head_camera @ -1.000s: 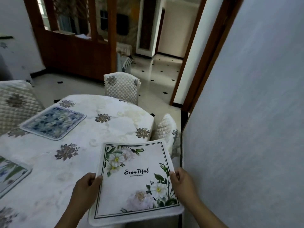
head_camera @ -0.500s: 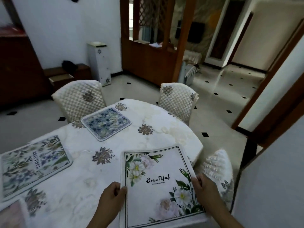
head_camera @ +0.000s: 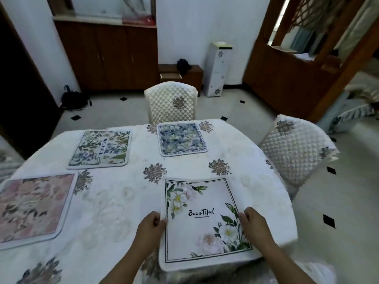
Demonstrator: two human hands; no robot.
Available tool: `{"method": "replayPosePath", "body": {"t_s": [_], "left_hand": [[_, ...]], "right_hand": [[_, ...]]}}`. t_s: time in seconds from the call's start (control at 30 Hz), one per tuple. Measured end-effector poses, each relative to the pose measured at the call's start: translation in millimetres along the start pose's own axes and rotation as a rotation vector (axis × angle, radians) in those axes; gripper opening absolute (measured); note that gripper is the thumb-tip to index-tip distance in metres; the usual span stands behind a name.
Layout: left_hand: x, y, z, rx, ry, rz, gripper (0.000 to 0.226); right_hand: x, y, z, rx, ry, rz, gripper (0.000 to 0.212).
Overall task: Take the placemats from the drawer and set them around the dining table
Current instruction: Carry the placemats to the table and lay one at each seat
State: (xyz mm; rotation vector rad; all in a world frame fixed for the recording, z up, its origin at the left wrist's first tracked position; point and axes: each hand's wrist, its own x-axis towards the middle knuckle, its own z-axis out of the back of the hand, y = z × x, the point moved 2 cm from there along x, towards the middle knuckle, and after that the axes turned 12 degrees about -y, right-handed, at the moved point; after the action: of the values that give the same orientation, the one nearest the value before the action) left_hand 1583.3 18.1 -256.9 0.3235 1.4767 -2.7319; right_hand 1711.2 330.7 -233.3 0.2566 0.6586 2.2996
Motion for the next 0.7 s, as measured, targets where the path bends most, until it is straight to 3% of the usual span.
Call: {"method": "replayPosePath", "body": {"t_s": [0.33,0.5,0.7], "left_hand": [[16,28,-85,0.160,0.103,0.068,0.029],[5,37,-111,0.255,0.044,0.161,0.029],[-13,35,-143,0.309,-0.186,0.235,0.011]], "right_hand": [[54,-75,-56,-0.148,0.146,-0.083,0.033],[61,-104,-76,-0.119,0.211,-0.091,0.031],[64,-133,-81,-0.011,0.165,-0.002,0.035]]}}
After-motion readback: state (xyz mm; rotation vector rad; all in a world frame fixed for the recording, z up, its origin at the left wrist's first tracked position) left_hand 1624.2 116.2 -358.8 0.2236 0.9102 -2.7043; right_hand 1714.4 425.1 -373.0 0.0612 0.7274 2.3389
